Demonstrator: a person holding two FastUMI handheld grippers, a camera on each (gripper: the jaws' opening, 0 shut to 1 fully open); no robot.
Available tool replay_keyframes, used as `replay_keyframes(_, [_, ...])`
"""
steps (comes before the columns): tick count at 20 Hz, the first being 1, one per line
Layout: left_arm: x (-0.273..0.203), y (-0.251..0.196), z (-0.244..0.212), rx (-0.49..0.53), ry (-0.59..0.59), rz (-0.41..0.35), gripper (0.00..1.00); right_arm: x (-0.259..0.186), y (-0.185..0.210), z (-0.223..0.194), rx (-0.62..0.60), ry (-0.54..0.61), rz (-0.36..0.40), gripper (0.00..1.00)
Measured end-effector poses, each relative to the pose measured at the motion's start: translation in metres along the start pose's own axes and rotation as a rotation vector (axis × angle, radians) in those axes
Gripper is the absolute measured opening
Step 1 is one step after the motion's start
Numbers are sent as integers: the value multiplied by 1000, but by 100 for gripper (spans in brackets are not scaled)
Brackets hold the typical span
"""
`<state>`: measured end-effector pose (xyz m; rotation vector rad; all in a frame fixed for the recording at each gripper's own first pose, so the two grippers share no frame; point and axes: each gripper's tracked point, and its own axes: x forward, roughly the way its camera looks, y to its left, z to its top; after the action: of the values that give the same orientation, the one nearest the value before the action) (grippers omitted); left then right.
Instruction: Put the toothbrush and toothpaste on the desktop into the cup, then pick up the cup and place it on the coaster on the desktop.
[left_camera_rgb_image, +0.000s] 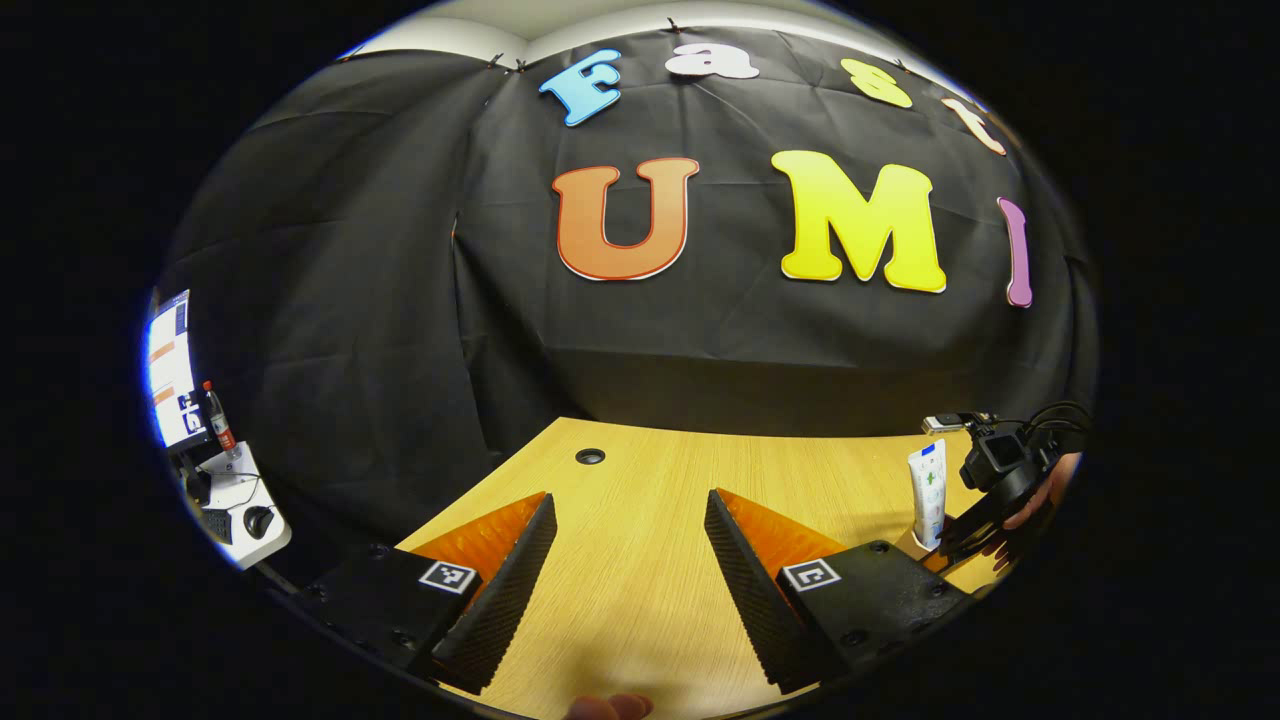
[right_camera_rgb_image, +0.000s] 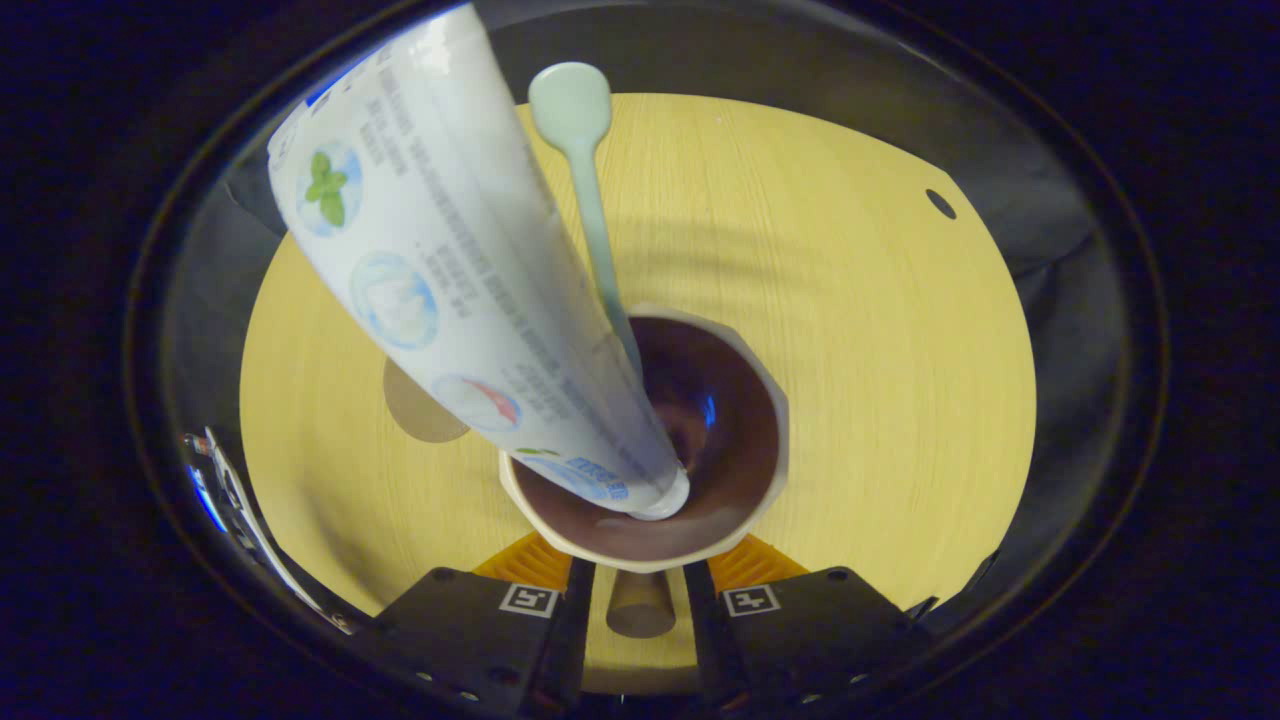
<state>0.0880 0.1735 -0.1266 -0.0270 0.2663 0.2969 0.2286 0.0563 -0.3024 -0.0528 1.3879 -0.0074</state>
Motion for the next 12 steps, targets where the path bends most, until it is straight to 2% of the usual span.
replay_keyframes(1, [0,0,0,0,1,3,95,2,0,-2,7,7,7,40])
replay_keyframes(2, [-2,0,0,-1,-1,2,95,0,1,-1,16,8,14,28])
replay_keyframes(12, [-9,-12,3,18,-5,-21,95,-4,2,4,22,-26,20,19])
